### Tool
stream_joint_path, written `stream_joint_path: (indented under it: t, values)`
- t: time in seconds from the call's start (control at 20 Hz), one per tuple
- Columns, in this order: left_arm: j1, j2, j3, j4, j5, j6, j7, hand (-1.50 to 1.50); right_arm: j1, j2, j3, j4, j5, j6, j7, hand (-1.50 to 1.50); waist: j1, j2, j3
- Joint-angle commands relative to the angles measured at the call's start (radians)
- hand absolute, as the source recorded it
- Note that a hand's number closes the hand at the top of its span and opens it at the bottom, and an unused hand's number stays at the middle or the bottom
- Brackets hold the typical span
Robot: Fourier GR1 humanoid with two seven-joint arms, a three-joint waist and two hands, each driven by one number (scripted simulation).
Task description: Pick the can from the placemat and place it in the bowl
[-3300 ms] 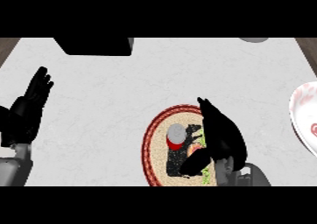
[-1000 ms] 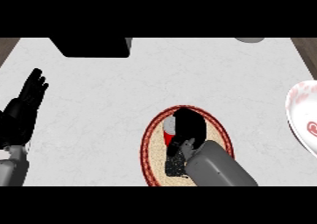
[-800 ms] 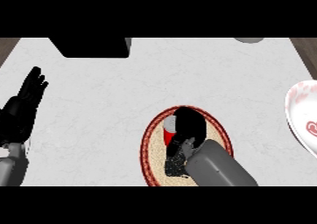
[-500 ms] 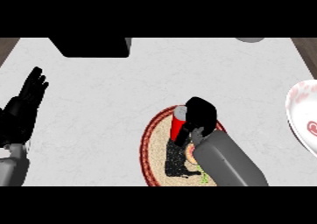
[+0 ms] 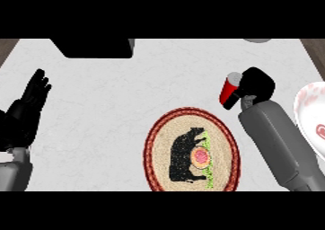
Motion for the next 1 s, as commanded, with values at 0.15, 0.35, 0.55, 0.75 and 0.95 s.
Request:
stream_joint_path:
  t: [0.15, 0.35, 0.55, 0.75, 0.95]
  values:
    - [-0.001, -0.005, 0.009, 0.005, -0.013, 0.020, 0.020, 0.00, -0.146, -0.112, 0.001, -0.100, 0.221, -0.002, 0.221, 1.50, -0.027, -0.014, -0.002]
    - [0.032, 0.006, 0.019, 0.003, -0.002, -0.006, -0.010, 0.00, -0.223, -0.145, -0.042, -0.156, 0.330, -0.011, 0.276, 1.50, -0.020, -0.013, -0.002]
    - [0.042, -0.028, -0.009, -0.044, -0.024, 0.022, 0.012, 0.00, -0.168, -0.174, -0.097, -0.272, 0.374, 0.032, 0.292, 1.50, -0.026, -0.013, 0.000]
    - [0.039, 0.001, 0.038, 0.008, -0.010, -0.001, -0.021, 0.00, -0.096, -0.203, -0.181, -0.381, 0.369, 0.062, 0.254, 1.50, -0.028, -0.009, 0.000]
    - [0.007, 0.009, 0.046, 0.014, 0.009, -0.032, -0.011, 0.00, 0.012, -0.199, -0.274, -0.490, 0.332, 0.047, 0.197, 1.50, -0.030, -0.008, 0.000]
